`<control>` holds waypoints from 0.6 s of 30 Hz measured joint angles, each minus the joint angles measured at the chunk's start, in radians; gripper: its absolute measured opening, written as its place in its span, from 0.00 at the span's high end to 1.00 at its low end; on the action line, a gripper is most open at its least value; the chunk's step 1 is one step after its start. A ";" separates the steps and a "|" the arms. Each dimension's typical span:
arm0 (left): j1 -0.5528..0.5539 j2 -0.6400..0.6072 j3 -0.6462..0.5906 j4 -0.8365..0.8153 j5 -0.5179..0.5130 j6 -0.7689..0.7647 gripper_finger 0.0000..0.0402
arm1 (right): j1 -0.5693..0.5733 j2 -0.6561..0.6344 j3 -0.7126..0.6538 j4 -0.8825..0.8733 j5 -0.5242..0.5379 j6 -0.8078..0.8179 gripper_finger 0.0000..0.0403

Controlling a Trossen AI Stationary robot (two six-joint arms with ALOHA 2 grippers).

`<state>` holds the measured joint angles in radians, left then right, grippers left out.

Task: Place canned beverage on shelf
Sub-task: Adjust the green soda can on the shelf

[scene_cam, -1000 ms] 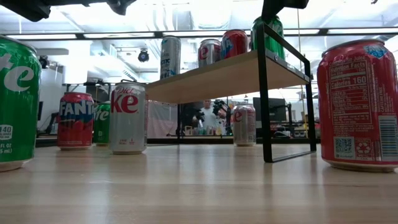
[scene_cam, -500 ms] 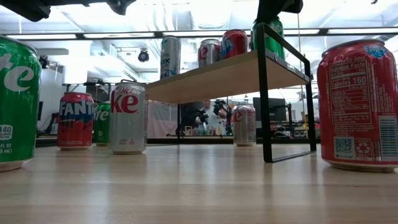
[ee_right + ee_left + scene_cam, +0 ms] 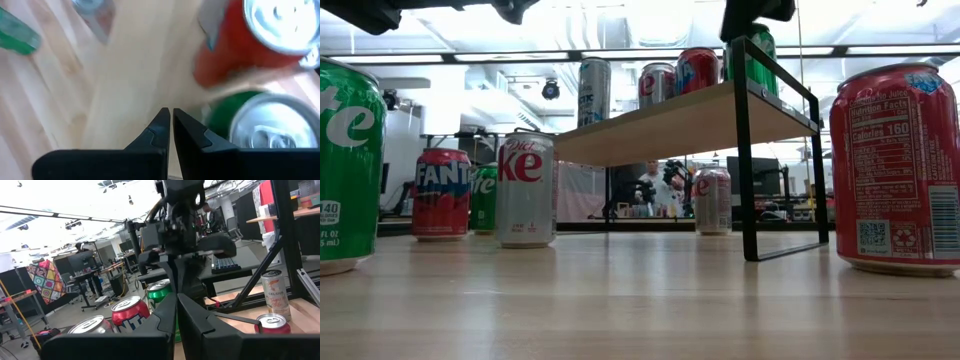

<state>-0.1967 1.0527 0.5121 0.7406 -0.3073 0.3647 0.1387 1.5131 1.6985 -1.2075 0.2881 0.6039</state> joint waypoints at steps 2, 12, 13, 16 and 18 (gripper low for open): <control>0.000 0.000 0.000 0.000 0.000 0.000 1.00 | 0.000 -0.001 0.015 0.032 0.000 -0.037 0.97; 0.000 0.000 0.000 0.000 0.000 0.000 1.00 | -0.043 -0.002 0.053 0.096 0.165 -0.163 0.97; 0.000 0.000 0.000 0.000 0.000 0.000 1.00 | -0.054 -0.002 0.053 0.094 0.181 -0.164 0.97; 0.000 0.000 0.000 0.000 0.000 0.000 1.00 | -0.092 -0.002 0.053 0.095 0.192 -0.164 0.97; 0.000 0.000 0.000 0.000 0.000 0.000 1.00 | -0.115 -0.002 0.053 0.095 0.192 -0.164 0.97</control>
<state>-0.1964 1.0527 0.5121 0.7410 -0.3074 0.3649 0.0234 1.5112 1.7515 -1.1126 0.4805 0.4404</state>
